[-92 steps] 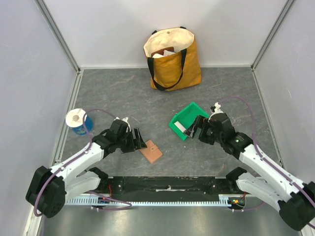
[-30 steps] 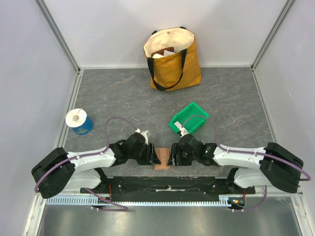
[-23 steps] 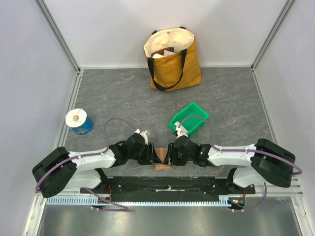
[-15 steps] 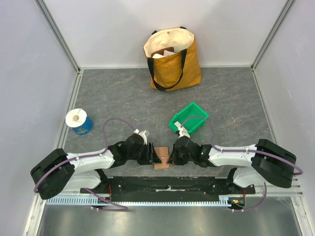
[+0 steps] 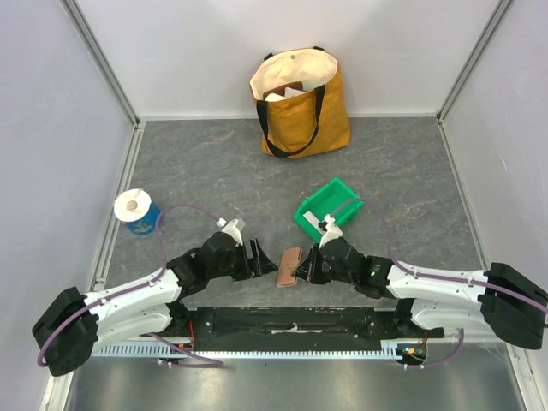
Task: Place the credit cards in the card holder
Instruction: Open the card holder at the center of the board.
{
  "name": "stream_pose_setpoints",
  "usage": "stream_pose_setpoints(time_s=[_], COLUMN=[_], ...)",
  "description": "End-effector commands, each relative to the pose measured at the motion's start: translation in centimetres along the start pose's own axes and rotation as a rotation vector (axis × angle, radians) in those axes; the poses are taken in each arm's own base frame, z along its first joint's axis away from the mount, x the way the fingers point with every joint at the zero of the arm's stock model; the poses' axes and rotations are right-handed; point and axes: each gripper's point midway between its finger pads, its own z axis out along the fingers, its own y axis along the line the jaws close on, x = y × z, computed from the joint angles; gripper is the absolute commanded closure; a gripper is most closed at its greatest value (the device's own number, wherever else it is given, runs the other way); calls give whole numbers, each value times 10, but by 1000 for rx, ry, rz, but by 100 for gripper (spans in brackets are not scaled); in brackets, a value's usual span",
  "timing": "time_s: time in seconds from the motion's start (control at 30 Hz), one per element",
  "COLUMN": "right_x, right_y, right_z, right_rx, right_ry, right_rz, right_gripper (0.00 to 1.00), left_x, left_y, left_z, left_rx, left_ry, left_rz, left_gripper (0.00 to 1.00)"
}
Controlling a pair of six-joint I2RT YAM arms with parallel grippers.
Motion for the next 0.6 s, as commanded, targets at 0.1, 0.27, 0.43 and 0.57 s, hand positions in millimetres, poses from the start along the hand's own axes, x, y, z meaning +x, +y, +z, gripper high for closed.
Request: stream_pose_setpoints(time_s=[0.1,0.27,0.43,0.57], right_x=[-18,-2,14,24], right_y=[21,-15,-31,-67], right_z=[-15,-10,-9,-13], right_rx=[-95,27,-2,135], right_ry=[-92,-55,-40,-42], right_rz=[50,95,175,219], right_gripper=[100,100,100,100], left_x=[-30,-28,-14,-3], left_y=[-28,-25,-22,-21], left_z=[-11,-4,11,20], left_rx=[251,220,234,275], left_ry=[-123,-62,30,73], left_rz=[-79,-50,-79,-110], left_gripper=[10,11,12,15])
